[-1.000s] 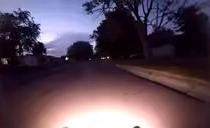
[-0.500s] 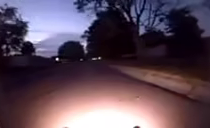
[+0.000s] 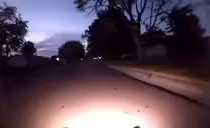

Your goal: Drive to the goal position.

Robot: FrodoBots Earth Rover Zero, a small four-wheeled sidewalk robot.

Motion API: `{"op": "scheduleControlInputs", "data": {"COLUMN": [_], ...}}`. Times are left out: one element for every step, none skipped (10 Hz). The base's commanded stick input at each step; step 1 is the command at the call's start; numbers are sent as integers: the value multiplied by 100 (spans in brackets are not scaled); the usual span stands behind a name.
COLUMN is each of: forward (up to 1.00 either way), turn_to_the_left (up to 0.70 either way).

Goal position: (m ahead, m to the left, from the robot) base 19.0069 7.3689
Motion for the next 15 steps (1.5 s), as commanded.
{"op": "scheduleControlInputs", "data": {"forward": [70, 70, 70, 70, 70, 70, 70, 70, 70, 70, 70, 70, 70, 70, 70], "turn_to_the_left": [0, 0, 0, 0, 0, 0, 0, 0, 0, 0, 0, 0, 0, 0, 0]}}
